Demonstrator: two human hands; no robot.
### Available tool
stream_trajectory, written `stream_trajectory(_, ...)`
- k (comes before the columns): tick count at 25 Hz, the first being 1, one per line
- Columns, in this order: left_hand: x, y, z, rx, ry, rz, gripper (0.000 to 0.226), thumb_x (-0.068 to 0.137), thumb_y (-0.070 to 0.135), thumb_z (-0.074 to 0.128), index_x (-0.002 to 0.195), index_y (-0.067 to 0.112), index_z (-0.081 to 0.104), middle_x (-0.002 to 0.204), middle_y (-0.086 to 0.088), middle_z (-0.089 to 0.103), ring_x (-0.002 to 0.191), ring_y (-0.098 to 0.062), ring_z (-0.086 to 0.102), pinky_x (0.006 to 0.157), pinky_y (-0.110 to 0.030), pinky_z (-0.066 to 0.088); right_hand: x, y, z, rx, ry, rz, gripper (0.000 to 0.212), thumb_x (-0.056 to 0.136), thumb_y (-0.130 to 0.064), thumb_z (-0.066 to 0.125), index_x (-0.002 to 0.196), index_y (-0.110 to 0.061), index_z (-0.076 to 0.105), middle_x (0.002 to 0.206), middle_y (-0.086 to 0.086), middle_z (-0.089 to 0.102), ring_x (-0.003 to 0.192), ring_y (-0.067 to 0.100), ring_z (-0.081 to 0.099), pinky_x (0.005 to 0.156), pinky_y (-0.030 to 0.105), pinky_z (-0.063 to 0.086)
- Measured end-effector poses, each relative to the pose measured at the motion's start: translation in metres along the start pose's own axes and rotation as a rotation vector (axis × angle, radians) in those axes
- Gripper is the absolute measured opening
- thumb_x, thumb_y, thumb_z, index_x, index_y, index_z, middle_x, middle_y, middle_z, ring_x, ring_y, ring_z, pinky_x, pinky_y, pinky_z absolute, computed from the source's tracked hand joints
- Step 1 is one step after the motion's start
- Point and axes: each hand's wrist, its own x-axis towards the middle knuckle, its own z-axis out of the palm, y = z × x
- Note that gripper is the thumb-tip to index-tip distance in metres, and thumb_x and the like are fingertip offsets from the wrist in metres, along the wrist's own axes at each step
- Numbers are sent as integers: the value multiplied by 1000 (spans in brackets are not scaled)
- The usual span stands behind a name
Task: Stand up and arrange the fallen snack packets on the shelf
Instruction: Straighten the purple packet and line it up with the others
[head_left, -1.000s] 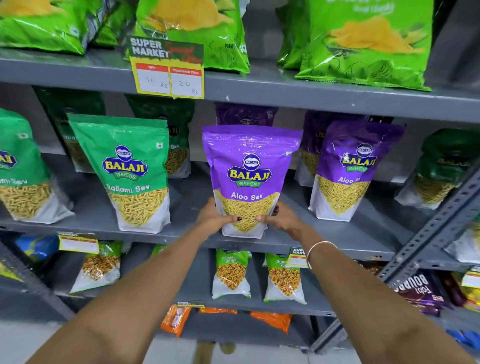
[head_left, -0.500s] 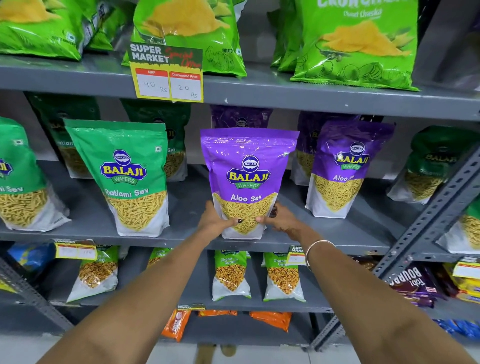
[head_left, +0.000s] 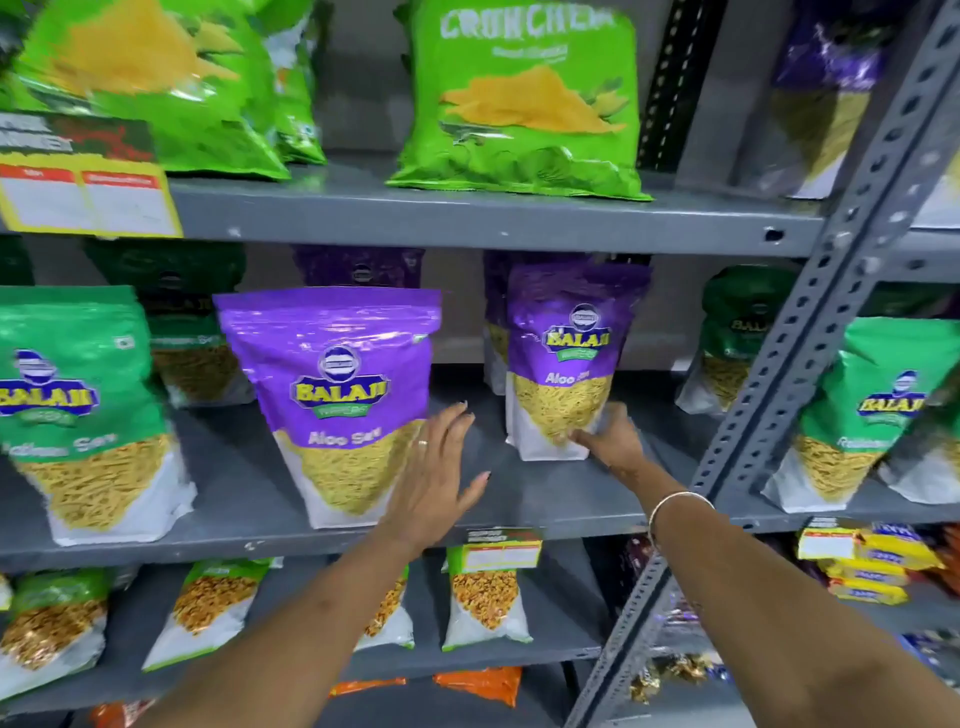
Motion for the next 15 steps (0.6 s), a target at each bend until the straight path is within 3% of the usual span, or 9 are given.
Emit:
stream_trajectory(3,54,24,48,-383,-136,-465,72,80,22,68,139,1,32,145,-15,39,133,-28,41,110,-37,35,37,17,-22,182,-41,18,95,65,-22,82,139,-5,25,133,12,48,122,25,48,106,40,39)
stream_trajectory(5,84,32,71,-627,-186,-731,89,68,14,80,140,-1,30,145,-17,40,131,-27,43,109,-36,35,54,20,-21,277,-101,19,92,67,-16,81,138,-4,25,126,6,46,116,19,47,105,37,40)
stream_trajectory(7,103,37,86,-768,-200,-842,100,46,23,86,132,1,38,135,-13,51,115,-22,52,102,-37,41,66,26,-19,309,-153,-17,87,62,-12,84,133,0,35,124,9,55,112,20,55,100,34,49)
stream_trajectory(8,108,38,92,-791,-187,-876,99,37,29,83,123,5,42,125,-11,56,108,-20,54,99,-38,45,66,26,-18,348,-210,-45,78,62,-9,84,127,2,42,117,8,61,106,20,59,88,27,56)
stream_trajectory(10,112,41,99,-786,-144,-941,83,37,25,81,109,12,41,116,-12,58,105,-21,56,98,-43,48,66,29,-17,404,-322,-63,55,66,6,77,115,1,53,97,5,66,87,19,66,61,15,56)
stream_trajectory(11,112,42,100,-772,-129,-959,76,43,19,82,106,12,39,113,-12,57,105,-23,56,98,-43,48,66,31,-17,444,-349,-52,49,65,8,76,109,-2,56,93,5,68,79,16,69,60,16,56)
stream_trajectory(15,109,48,98,-742,-145,-970,50,68,0,78,101,9,42,109,-11,58,99,-21,56,84,-32,47,63,40,-17,441,-290,9,68,47,-18,88,106,-10,56,113,13,68,102,30,65,92,47,54)
